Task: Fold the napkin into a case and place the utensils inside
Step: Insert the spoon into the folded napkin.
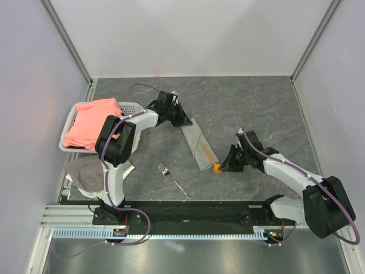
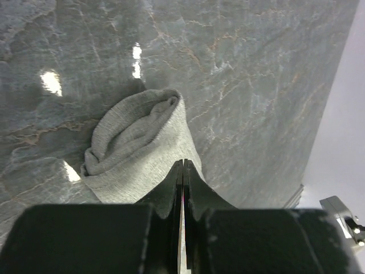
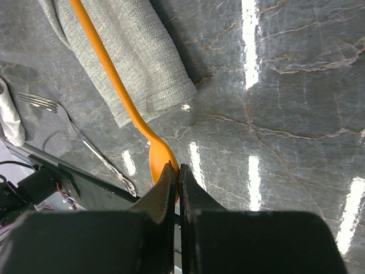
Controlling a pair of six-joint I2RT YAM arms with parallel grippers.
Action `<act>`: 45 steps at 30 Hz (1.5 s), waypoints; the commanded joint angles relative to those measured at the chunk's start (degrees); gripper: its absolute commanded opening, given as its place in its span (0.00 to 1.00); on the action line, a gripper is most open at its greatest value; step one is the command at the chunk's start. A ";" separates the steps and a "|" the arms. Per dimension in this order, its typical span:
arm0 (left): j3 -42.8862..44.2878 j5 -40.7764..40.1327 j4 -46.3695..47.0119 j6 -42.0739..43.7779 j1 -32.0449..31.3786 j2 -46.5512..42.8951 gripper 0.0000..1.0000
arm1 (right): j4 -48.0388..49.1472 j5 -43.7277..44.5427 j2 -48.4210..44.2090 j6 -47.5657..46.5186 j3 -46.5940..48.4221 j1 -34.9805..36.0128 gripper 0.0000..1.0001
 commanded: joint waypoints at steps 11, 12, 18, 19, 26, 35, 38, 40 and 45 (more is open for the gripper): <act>2.98 -1.82 -1.42 3.72 0.30 2.64 0.03 | 4.42 -1.87 7.07 0.95 6.07 -0.26 0.00; 2.89 -1.73 -1.42 3.72 0.30 2.55 0.03 | 4.60 -2.05 8.12 1.13 6.33 -0.26 0.00; 2.89 -1.91 -1.51 3.90 0.30 2.11 0.02 | 4.96 -1.87 7.87 1.30 6.60 -0.35 0.00; 2.98 -1.91 -1.42 3.90 0.30 2.29 0.02 | 4.61 -1.35 7.43 1.22 6.51 -0.43 0.00; 2.98 -1.73 -1.42 3.99 0.30 2.64 0.02 | 3.20 -0.82 4.27 1.13 3.70 -0.96 0.00; 2.98 -1.91 -1.77 4.16 0.30 2.55 0.02 | 3.02 -0.73 4.53 1.04 3.08 -1.14 0.00; 2.98 -1.91 -1.77 4.16 0.38 2.38 0.02 | 2.76 -0.47 4.44 0.96 2.64 -1.05 0.00; 3.07 -1.91 -1.77 3.99 0.30 2.46 0.02 | 2.67 -0.11 4.70 0.78 2.55 -1.14 0.00; 3.16 -1.56 -1.77 3.99 0.38 2.20 0.02 | 1.88 -0.11 6.02 0.08 3.08 -1.23 0.00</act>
